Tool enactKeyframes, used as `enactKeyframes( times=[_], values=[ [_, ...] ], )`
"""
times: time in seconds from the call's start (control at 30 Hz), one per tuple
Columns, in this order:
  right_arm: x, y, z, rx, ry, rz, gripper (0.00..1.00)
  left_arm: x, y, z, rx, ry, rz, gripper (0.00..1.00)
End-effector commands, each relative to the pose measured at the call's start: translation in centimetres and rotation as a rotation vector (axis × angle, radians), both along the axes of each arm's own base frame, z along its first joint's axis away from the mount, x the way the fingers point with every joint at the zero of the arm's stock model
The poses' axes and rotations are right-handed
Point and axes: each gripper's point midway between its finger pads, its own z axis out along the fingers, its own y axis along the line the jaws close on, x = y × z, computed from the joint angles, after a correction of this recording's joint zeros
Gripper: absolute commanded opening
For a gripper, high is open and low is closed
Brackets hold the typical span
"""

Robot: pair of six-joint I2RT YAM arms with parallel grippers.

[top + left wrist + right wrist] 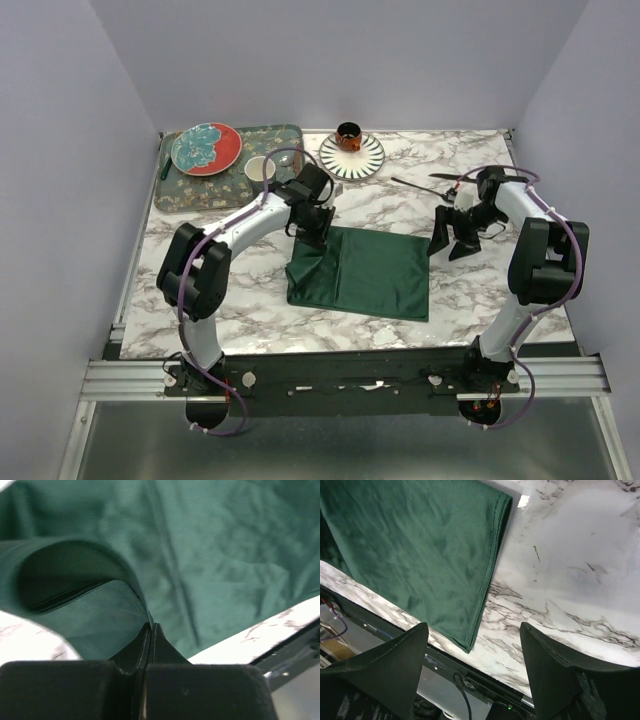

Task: Fold the napkin into a case and place the utensils inside
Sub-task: Fold the rectangle-folded napkin at the center of the board.

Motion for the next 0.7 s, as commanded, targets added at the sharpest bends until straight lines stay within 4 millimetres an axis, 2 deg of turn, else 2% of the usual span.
enactKeyframes(
  times=[0.0, 0.17, 0.3, 0.37, 0.67],
  values=[
    [-1.0, 0.5, -0.4, 0.03, 0.013, 0.02, 0.8, -0.8, -5.0, 0.8, -0.117, 0.05, -0.021, 0.0],
    [-1.4, 0.8, -0.9, 0.046, 0.033, 0.012, 0.77, -2.3, -9.0, 1.1, -0.185, 0.085, -0.058, 0.0],
    [-1.5, 1.0, -1.1, 0.059, 0.052, 0.0, 0.66, -3.1, -11.4, 1.1, -0.235, 0.122, -0.054, 0.0],
    [-1.3, 1.0, -1.2, 0.061, 0.054, -0.012, 0.65, -3.6, -12.8, 1.0, -0.277, 0.159, -0.047, 0.0],
    [-1.2, 1.2, -1.6, 0.06, 0.062, -0.046, 0.62, -3.7, -17.0, 0.1, -0.37, 0.273, 0.044, 0.0]
  ],
)
